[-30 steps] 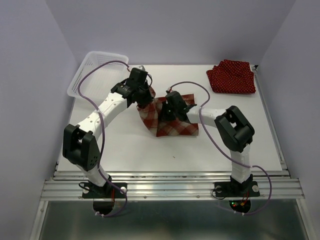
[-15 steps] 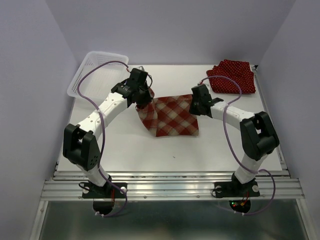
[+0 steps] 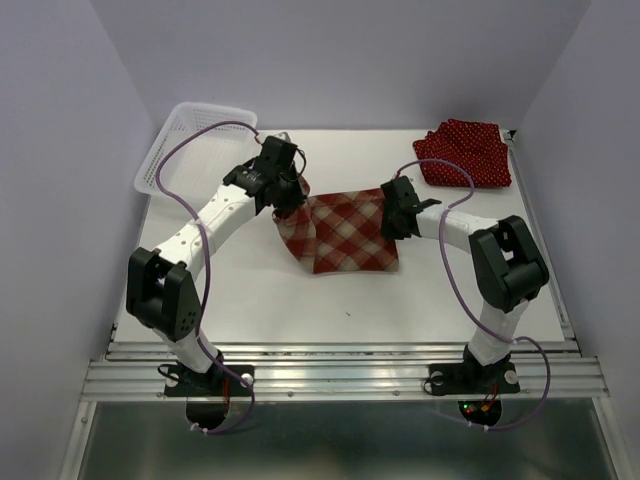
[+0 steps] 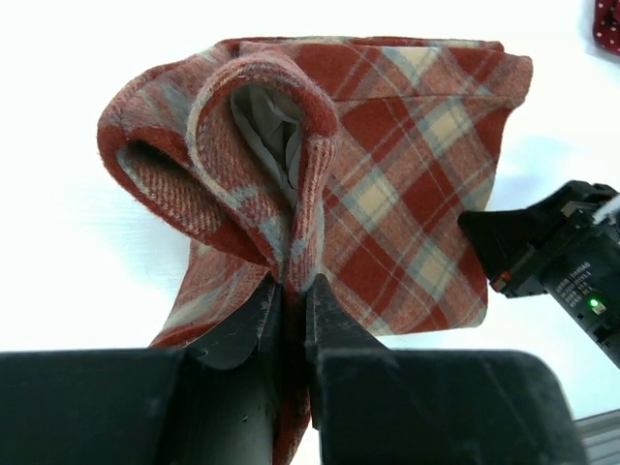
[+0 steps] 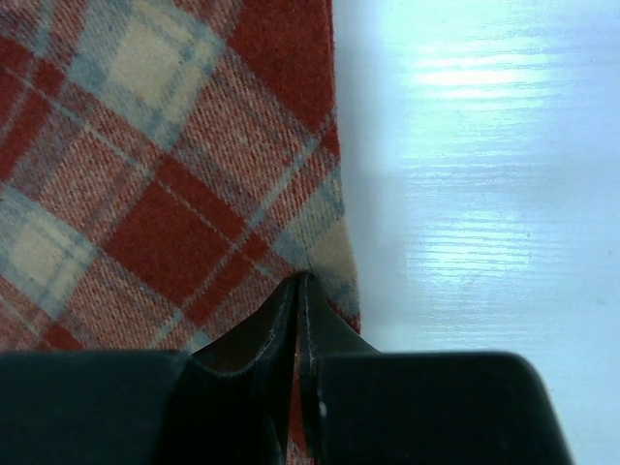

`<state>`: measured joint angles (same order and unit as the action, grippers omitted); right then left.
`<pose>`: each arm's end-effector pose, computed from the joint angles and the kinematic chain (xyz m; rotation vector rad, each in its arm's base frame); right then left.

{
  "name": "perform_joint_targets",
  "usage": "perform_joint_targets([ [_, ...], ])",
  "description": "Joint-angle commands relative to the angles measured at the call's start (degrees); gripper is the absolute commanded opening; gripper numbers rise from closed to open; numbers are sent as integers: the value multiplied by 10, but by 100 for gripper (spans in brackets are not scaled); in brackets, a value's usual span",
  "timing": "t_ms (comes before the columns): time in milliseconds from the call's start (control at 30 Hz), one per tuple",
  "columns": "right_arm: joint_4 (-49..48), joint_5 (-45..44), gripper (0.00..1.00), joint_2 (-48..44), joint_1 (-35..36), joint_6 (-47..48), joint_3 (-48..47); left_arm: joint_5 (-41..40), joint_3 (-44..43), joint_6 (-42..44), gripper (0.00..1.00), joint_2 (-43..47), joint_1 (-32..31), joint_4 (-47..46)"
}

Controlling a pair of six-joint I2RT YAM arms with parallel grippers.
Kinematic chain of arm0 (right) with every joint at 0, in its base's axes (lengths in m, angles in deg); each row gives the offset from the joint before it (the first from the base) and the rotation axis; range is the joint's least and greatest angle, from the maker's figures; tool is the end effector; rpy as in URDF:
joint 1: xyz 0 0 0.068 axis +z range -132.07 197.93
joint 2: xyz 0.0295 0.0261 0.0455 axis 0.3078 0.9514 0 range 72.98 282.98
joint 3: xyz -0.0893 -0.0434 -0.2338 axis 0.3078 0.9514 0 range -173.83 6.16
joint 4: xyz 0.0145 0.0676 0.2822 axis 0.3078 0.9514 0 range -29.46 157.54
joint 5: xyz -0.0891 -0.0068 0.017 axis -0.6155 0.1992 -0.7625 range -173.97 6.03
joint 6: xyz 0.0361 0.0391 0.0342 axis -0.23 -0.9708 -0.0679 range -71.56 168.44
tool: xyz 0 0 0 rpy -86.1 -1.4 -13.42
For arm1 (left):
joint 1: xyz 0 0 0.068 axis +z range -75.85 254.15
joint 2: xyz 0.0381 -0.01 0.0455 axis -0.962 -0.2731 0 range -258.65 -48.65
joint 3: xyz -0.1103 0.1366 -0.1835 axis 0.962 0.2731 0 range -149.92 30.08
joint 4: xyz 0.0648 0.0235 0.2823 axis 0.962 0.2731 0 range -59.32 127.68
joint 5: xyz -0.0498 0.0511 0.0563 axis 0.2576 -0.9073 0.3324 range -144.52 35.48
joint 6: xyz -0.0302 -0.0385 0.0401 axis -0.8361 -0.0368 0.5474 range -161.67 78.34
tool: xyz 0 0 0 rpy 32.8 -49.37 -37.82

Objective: Fold and stack the skirts
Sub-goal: Fold the skirt

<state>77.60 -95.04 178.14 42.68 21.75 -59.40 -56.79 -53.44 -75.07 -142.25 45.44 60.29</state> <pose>0.3687 0.1597 0.1183 0.1163 2.5326 0.1082 0.3621 -0.1962 0.2900 -0.1164 2.3153 -0.5223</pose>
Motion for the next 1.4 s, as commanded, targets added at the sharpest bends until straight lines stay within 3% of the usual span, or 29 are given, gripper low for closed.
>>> perform_joint_targets([
  [0, 4, 21, 9, 23, -4, 10, 9, 15, -49, 10, 0, 9, -20, -16],
  [500, -34, 83, 8, 9, -4, -8, 40, 48, -187, -24, 0, -128, -106, -33],
  [767, -45, 93, 8, -6, -4, -23, 54, -7, -247, -62, 0, -209, -133, -32],
  [1133, -62, 128, 8, -12, -4, -31, 71, -101, -258, -123, 0, -257, -159, -53],
  [1367, -58, 114, 13, -29, -4, -34, 76, -51, -279, -97, 0, -298, -162, -67],
])
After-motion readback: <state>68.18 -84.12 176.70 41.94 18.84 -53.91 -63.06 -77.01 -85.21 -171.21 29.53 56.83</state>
